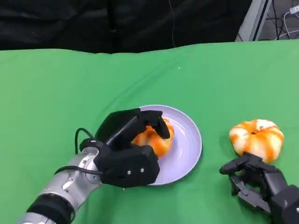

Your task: Grasp the bread from the table and place it into the plate.

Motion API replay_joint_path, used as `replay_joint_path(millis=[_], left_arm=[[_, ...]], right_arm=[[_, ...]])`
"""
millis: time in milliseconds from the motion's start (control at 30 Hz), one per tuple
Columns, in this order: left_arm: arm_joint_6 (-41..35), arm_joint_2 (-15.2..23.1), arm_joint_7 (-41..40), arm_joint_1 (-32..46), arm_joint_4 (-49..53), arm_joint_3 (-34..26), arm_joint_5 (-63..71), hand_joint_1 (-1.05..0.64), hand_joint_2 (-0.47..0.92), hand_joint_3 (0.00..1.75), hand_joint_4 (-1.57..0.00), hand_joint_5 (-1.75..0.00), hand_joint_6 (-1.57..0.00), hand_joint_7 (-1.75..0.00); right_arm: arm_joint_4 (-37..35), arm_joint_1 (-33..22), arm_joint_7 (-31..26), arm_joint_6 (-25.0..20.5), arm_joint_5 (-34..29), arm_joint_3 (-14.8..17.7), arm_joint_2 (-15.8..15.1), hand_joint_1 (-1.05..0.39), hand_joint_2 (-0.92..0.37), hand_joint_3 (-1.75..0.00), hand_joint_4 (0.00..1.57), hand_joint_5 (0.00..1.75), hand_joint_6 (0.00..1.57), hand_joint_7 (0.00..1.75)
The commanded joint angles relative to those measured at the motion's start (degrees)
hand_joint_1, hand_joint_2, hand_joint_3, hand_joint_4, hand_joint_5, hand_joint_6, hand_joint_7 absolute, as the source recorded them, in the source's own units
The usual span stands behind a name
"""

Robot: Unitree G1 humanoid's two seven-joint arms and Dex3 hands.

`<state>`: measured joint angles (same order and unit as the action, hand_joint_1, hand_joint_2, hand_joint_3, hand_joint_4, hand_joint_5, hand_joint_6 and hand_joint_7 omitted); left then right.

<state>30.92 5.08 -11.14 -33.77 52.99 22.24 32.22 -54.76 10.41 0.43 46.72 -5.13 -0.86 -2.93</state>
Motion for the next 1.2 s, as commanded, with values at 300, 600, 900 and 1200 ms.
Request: replay_joint_path(millis=[300,600,900,1200], left_arm=[[4.15,0.11,8.62,-4.12,10.59,-1.55,-5.67,-0.5,0.92,0.28,-0.67,-0.06,-0.71,-0.01],[2.91,1.1,15.03,-4.86,9.83,-2.06,-6.98,-0.87,0.92,0.63,-0.38,0.0,-0.46,0.0],[1.2,2.46,20.46,-3.13,4.51,-3.38,-9.59,-1.03,0.92,0.82,-0.25,0.0,-0.32,0.0],[0.29,2.8,21.63,-1.86,1.5,-3.98,-10.71,-1.02,0.92,0.83,-0.26,0.0,-0.33,0.0]], right_arm=[[-1.07,-0.39,-0.62,-0.58,-0.54,-0.03,-0.05,-0.14,-0.92,-0.47,0.69,1.71,0.75,1.16],[-1.46,-0.17,0.42,-0.84,0.45,0.31,0.29,-0.13,-0.92,-0.47,0.69,1.69,0.75,1.16],[-1.43,-0.31,1.22,-0.97,0.9,0.43,0.21,-0.13,-0.92,-0.47,0.7,1.69,0.75,1.15],[-1.28,-0.41,1.4,-1.14,1.16,0.34,0.18,-0.13,-0.92,-0.47,0.7,1.71,0.75,1.15]])
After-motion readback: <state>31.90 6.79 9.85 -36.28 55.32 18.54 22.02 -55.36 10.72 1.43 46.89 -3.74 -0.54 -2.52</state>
